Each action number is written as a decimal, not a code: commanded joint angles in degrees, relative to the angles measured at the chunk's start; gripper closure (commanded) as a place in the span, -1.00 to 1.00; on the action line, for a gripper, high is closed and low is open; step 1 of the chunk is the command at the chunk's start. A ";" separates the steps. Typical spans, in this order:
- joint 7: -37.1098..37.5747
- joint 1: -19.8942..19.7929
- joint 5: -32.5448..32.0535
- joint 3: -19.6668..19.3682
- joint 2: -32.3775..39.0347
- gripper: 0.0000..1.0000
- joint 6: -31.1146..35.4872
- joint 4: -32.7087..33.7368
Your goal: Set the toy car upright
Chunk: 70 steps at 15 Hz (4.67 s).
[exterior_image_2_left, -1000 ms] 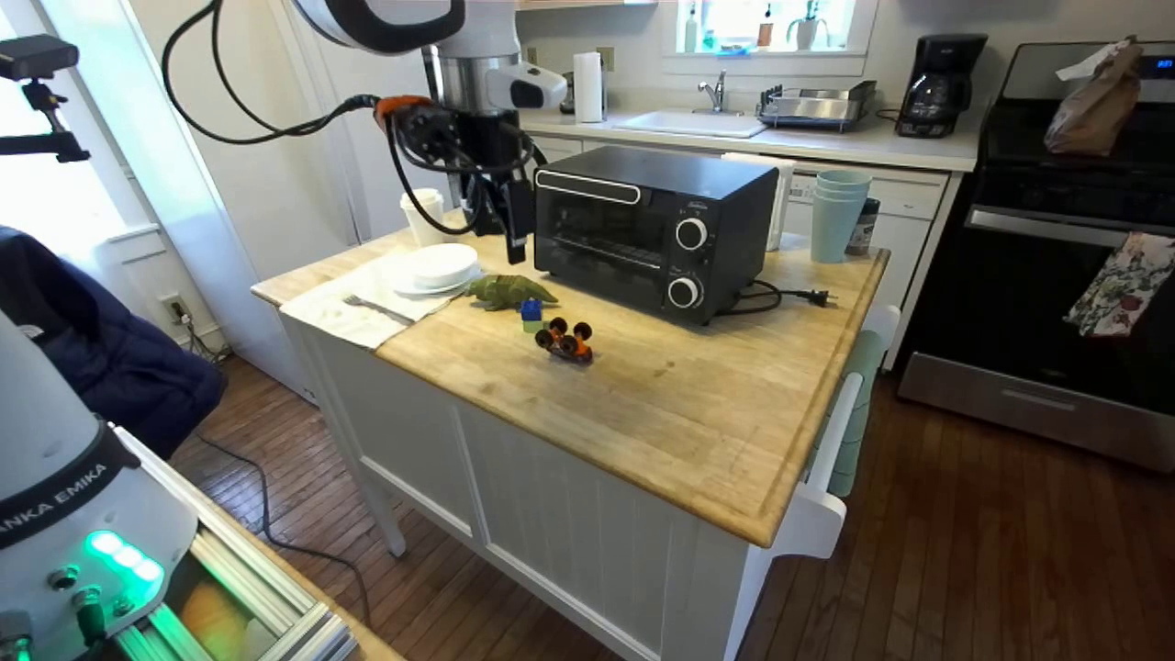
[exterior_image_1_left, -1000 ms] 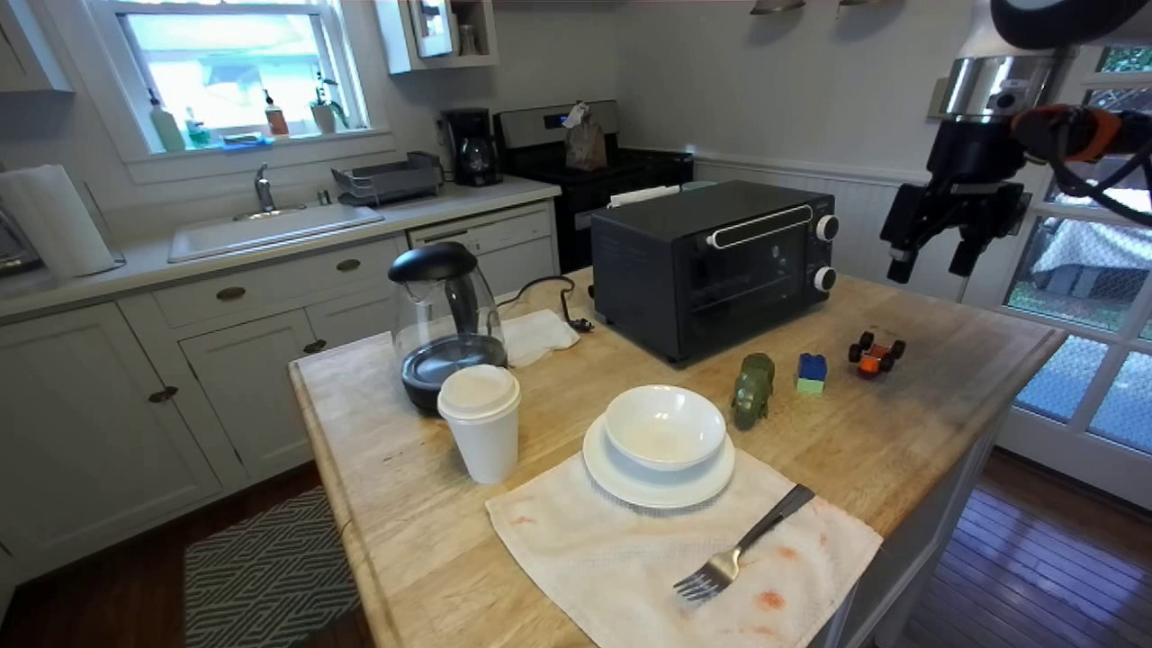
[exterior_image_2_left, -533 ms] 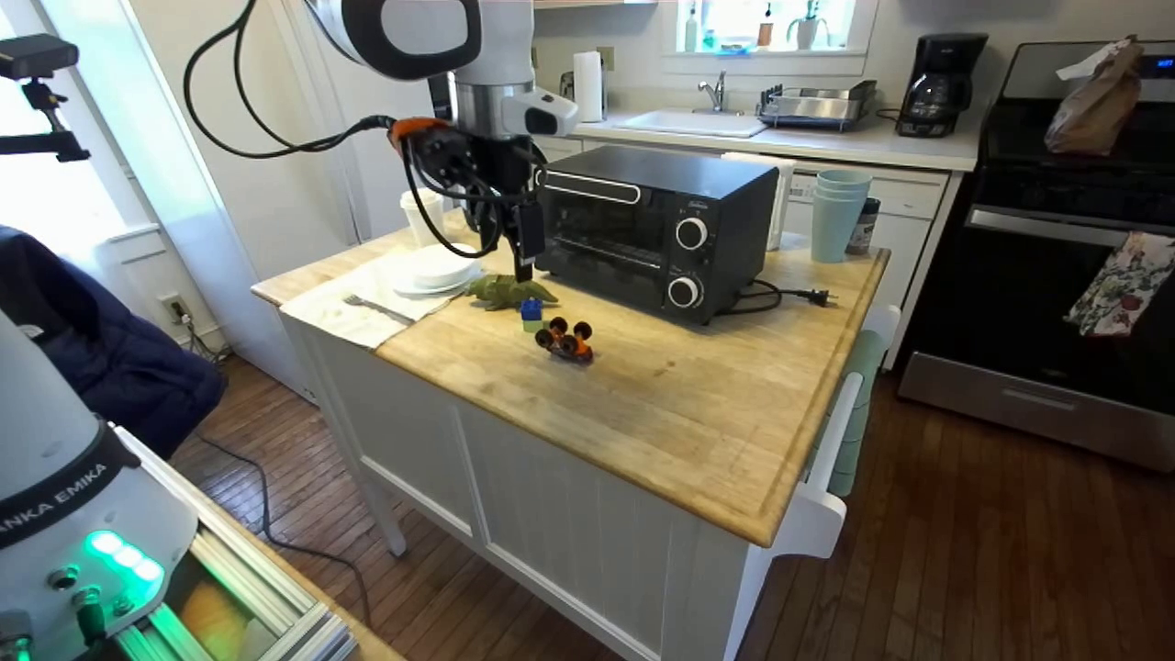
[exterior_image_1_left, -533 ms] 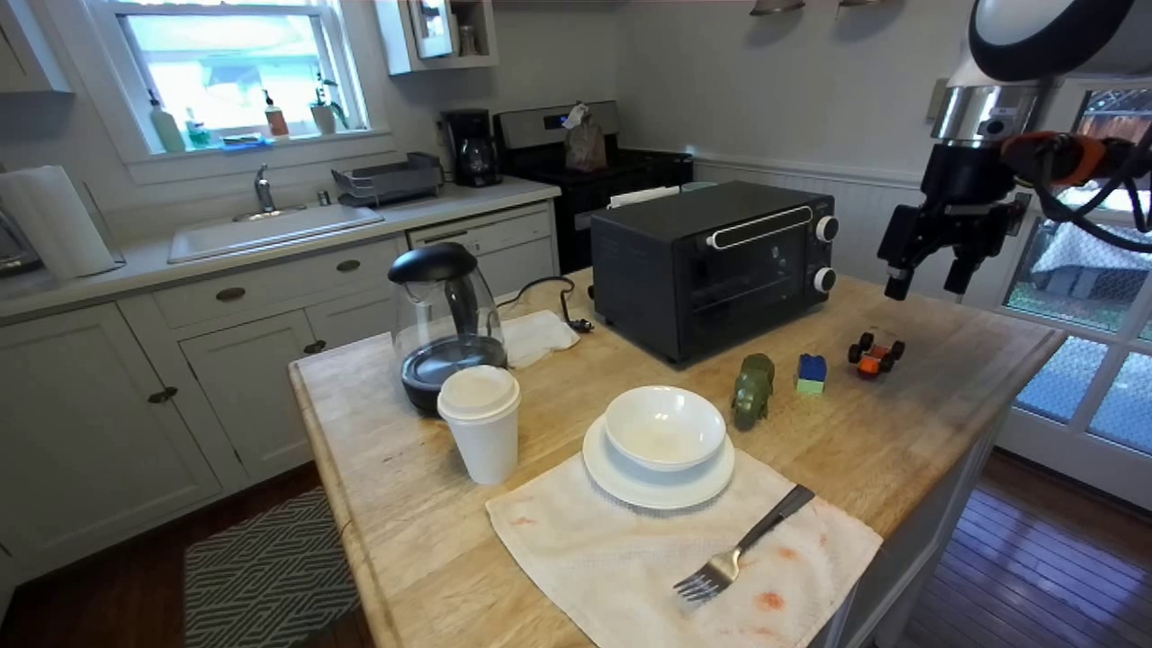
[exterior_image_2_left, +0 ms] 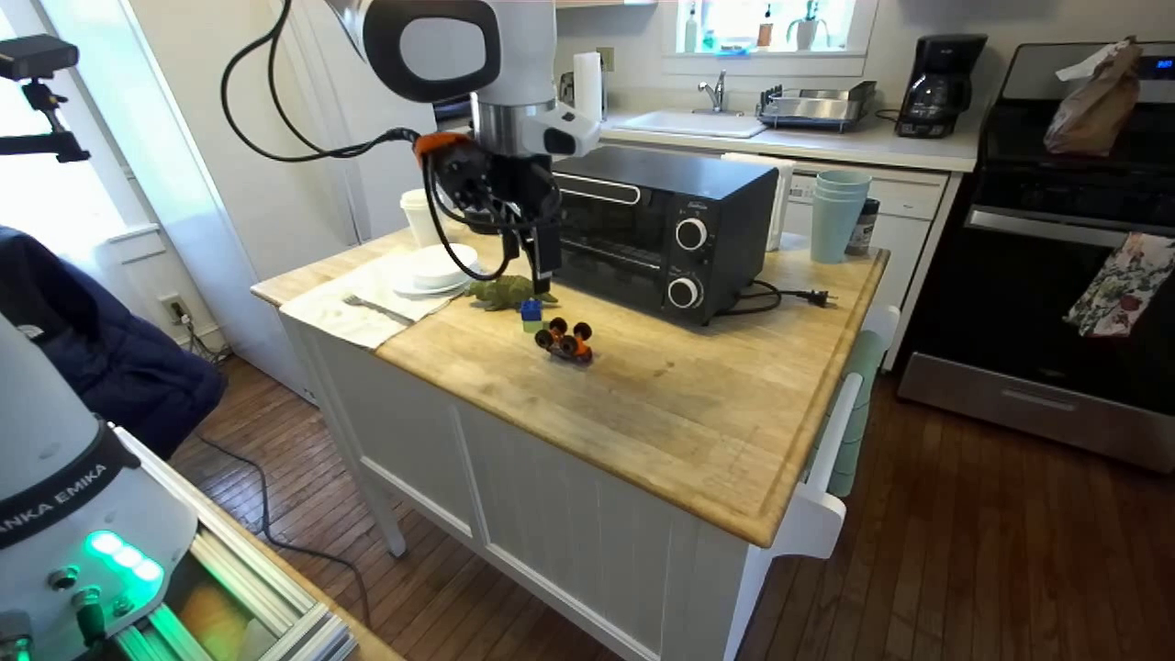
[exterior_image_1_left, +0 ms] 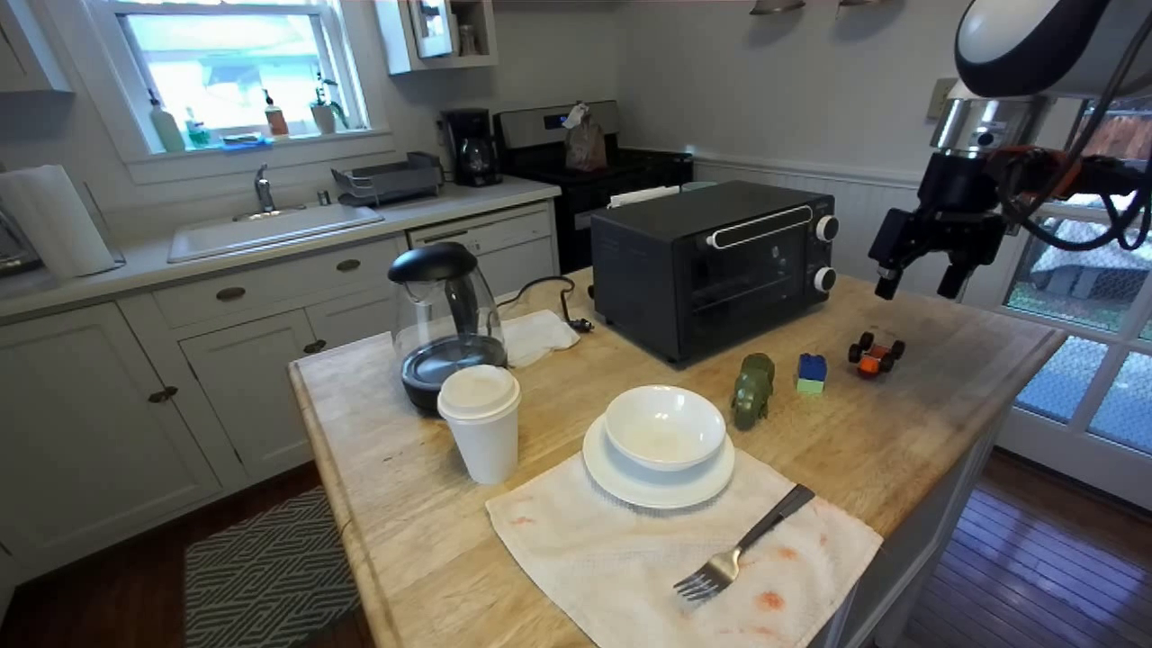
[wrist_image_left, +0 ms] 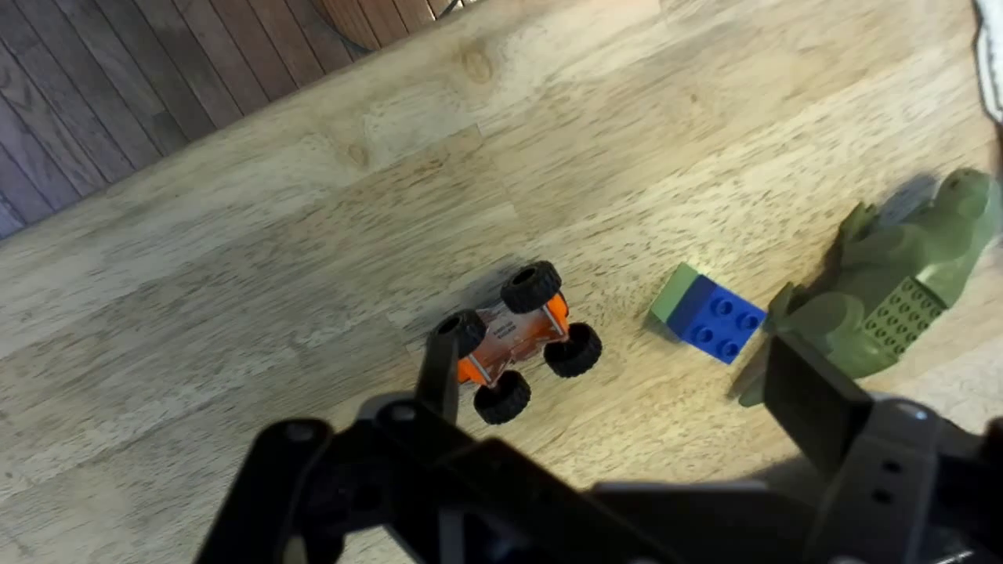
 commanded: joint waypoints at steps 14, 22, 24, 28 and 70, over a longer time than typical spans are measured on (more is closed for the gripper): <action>-2.41 -4.37 16.57 2.96 14.57 -1.00 6.41 8.17; -2.41 -5.67 19.82 5.24 17.34 -1.00 6.65 9.77; -1.89 -5.54 18.74 4.99 17.79 -1.00 6.68 9.80; -1.10 -5.39 17.34 4.62 18.40 -1.00 6.34 9.83; 4.04 -6.63 2.95 0.88 27.92 -1.00 -8.69 24.12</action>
